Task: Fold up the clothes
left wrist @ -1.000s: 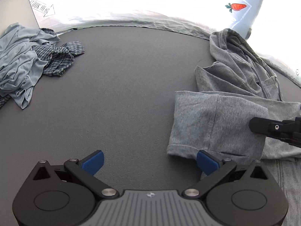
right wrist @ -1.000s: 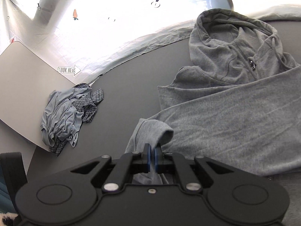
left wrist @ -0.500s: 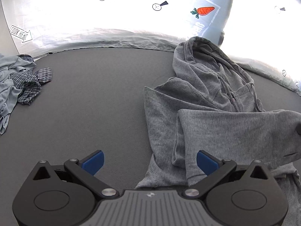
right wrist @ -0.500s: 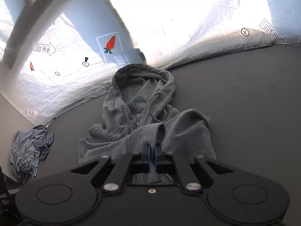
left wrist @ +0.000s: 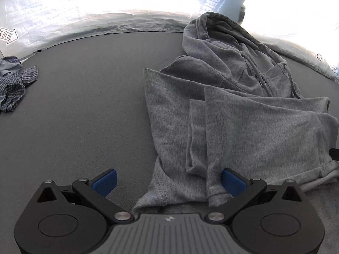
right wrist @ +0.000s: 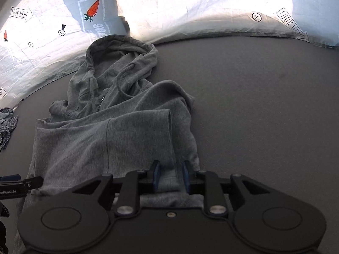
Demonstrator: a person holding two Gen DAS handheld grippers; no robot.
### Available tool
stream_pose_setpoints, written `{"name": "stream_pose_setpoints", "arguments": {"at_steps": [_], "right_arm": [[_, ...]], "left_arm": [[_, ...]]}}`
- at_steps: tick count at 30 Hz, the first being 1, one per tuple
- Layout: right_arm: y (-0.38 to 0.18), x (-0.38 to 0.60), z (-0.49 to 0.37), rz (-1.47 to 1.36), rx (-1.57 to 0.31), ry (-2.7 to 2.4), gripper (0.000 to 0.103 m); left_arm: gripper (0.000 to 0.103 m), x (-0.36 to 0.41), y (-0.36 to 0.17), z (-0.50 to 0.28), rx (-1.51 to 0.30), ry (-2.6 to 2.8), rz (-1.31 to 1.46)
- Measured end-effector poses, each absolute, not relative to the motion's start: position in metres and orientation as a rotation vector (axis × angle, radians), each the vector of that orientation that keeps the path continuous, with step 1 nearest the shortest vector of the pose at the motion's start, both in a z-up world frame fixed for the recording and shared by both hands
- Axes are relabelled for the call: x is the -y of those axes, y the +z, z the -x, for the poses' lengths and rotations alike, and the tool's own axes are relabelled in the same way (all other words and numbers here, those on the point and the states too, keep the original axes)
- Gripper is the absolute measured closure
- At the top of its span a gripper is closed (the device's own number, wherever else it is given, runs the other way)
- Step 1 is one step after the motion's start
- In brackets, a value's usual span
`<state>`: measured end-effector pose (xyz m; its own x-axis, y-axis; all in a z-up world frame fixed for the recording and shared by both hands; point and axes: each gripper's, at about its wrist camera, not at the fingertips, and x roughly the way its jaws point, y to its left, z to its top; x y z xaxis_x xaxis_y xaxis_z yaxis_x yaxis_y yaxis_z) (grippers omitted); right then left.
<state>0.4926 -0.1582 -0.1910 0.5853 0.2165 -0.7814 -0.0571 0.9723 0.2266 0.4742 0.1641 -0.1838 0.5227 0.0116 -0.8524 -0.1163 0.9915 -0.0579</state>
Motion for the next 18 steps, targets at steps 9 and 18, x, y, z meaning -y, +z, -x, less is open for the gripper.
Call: {"name": "stream_pose_setpoints", "arguments": {"at_steps": [9, 18], "right_arm": [[-0.174, 0.163, -0.49, -0.229, -0.941, 0.279, 0.009], [-0.148, 0.179, -0.515, -0.269, -0.849, 0.279, 0.0]], "left_arm": [[0.0, -0.168, -0.185, -0.479, -1.056, 0.067, 0.139], [0.0, -0.188, -0.158, -0.509, -1.05, 0.094, 0.178]]}}
